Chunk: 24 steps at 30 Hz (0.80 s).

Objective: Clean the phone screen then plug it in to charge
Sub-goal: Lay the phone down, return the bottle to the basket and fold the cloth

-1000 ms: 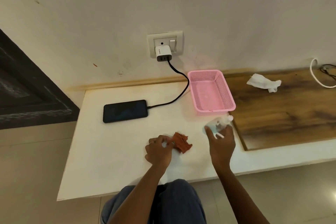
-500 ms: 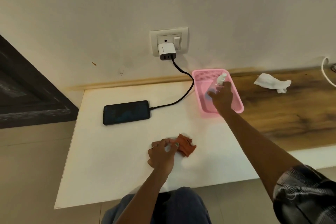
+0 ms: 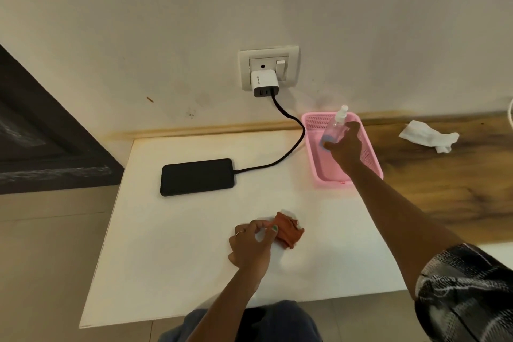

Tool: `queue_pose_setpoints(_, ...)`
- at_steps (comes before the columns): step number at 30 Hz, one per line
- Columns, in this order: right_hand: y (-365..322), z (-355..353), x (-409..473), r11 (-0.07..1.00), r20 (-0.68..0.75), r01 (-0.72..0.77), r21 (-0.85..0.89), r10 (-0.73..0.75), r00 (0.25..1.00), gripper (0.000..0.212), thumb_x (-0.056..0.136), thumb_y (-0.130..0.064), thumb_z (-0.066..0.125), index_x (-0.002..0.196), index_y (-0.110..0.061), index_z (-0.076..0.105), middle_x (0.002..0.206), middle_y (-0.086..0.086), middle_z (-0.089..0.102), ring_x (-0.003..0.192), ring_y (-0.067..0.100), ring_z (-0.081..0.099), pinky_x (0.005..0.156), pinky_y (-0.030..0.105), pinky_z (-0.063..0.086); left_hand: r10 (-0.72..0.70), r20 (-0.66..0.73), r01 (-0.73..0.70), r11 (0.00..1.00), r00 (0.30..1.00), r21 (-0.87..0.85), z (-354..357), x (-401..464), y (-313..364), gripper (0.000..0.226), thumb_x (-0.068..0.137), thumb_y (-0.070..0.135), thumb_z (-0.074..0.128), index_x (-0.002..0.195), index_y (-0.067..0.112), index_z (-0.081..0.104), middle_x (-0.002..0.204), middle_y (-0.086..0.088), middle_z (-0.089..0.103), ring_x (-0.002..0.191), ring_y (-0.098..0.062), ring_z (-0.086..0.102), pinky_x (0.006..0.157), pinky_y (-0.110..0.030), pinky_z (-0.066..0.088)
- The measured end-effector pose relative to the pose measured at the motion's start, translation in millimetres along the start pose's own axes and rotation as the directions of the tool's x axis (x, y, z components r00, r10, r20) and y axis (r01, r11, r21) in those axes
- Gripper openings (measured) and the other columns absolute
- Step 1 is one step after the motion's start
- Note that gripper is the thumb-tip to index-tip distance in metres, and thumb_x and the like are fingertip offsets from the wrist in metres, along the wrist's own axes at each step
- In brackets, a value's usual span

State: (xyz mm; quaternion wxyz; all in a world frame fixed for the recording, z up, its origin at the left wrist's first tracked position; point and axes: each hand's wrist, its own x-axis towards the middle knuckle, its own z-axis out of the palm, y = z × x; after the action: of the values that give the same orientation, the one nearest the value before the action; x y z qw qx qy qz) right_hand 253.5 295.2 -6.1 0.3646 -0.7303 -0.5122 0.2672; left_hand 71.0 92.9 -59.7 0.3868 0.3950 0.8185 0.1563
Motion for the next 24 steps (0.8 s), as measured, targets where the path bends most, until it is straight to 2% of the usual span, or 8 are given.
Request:
queue_pose_setpoints(4, -17, -15, -43, 0.991, -0.215, 0.005, 0.131, 0.024, 0.976, 0.055, 0.078, -0.004, 0.07, 0.124, 0.0, 0.04, 0.119, 0.018, 0.054, 0.107, 0.029, 0.054, 0.093, 0.039, 0.047, 0.026, 0.068, -0.018, 0.993, 0.997, -0.113, -9, -5, 0, 0.039, 0.091, 0.049, 0.052, 0.121, 0.023, 0.057, 0.136, -0.002, 0.047, 0.124, -0.023, 0.044, 0.102, -0.038, 0.035)
queue_pose_setpoints(6, -24, -24, -75, 0.985, -0.262, 0.057, 0.164, -0.012, 0.965, 0.041, 0.077, 0.002, 0.066, 0.114, 0.001, 0.048, 0.115, 0.018, 0.056, 0.103, 0.028, 0.055, 0.087, 0.036, 0.049, 0.069, 0.138, -0.019, 0.942, 0.988, -0.336, -20, -9, -2, 0.015, 0.093, 0.04, 0.056, 0.1, 0.027, 0.06, 0.124, -0.004, 0.057, 0.109, -0.021, 0.054, 0.095, -0.034, 0.044)
queue_pose_setpoints(8, -30, -36, -115, 0.972, -0.215, 0.12, 0.2, -0.076, 0.974, 0.026, 0.076, 0.008, 0.061, 0.1, -0.001, 0.057, 0.102, 0.015, 0.062, 0.09, 0.024, 0.058, 0.074, 0.013, 0.047, 0.115, 0.19, 0.007, 0.839, 0.975, -0.543, -38, -22, -5, 0.01, 0.095, 0.029, 0.055, 0.087, 0.024, 0.058, 0.108, -0.006, 0.065, 0.09, -0.014, 0.058, 0.074, -0.024, 0.046)
queue_pose_setpoints(10, -33, -45, -157, 0.965, -0.109, 0.18, 0.192, -0.162, 0.981, 0.017, 0.078, 0.008, 0.059, 0.086, -0.007, 0.062, 0.085, 0.007, 0.064, 0.078, 0.018, 0.059, 0.064, 0.0, 0.04, 0.107, 0.194, 0.046, 0.758, 0.975, -0.651, -57, -36, -6, 0.015, 0.096, 0.024, 0.053, 0.084, 0.017, 0.06, 0.09, -0.004, 0.067, 0.083, -0.016, 0.059, 0.067, -0.022, 0.043)
queue_pose_setpoints(14, -40, -51, -229, 0.956, 0.166, 0.239, 0.17, -0.267, 0.949, 0.015, 0.083, -0.002, 0.063, 0.082, -0.017, 0.063, 0.082, -0.006, 0.063, 0.077, 0.009, 0.059, 0.066, 0.004, 0.044, 0.097, 0.207, 0.097, 0.642, 0.974, -0.761, -80, -67, -2, 0.021, 0.095, 0.029, 0.055, 0.109, 0.014, 0.058, 0.105, -0.007, 0.066, 0.097, -0.024, 0.065, 0.086, -0.032, 0.043)
queue_pose_setpoints(17, -52, -51, -265, 0.942, 0.272, 0.301, 0.149, -0.332, 0.903, 0.01, 0.081, -0.018, 0.07, 0.09, -0.018, 0.065, 0.09, -0.013, 0.06, 0.086, 0.007, 0.056, 0.075, 0.012, 0.043, 0.152, 0.176, 0.061, 0.565, 0.973, -0.823, -95, -89, 0, 0.018, 0.094, 0.03, 0.056, 0.109, 0.019, 0.058, 0.102, -0.002, 0.067, 0.09, -0.019, 0.067, 0.074, -0.029, 0.049)
queue_pose_setpoints(20, -63, -54, -290, 0.919, 0.304, 0.382, 0.096, -0.393, 0.868, 0.025, 0.078, -0.027, 0.074, 0.099, -0.019, 0.065, 0.095, -0.018, 0.054, 0.089, 0.005, 0.051, 0.08, 0.014, 0.039, 0.189, 0.166, 0.05, 0.501, 0.968, -0.864, -113, -111, 1, 0.013, 0.094, 0.03, 0.056, 0.104, 0.023, 0.06, 0.099, -0.001, 0.069, 0.09, -0.019, 0.067, 0.07, -0.027, 0.051)
queue_pose_setpoints(24, -78, -61, -311, 0.9, 0.234, 0.434, 0.051, -0.433, 0.871, 0.02, 0.081, -0.021, 0.071, 0.098, -0.012, 0.066, 0.098, -0.003, 0.061, 0.092, 0.011, 0.051, 0.081, 0.019, 0.04, 0.249, 0.206, 0.069, 0.466, 0.946, -0.882, -131, -134, -2, 0.022, 0.091, 0.033, 0.061, 0.107, 0.019, 0.064, 0.094, -0.001, 0.073, 0.087, -0.017, 0.068, 0.07, -0.028, 0.05)
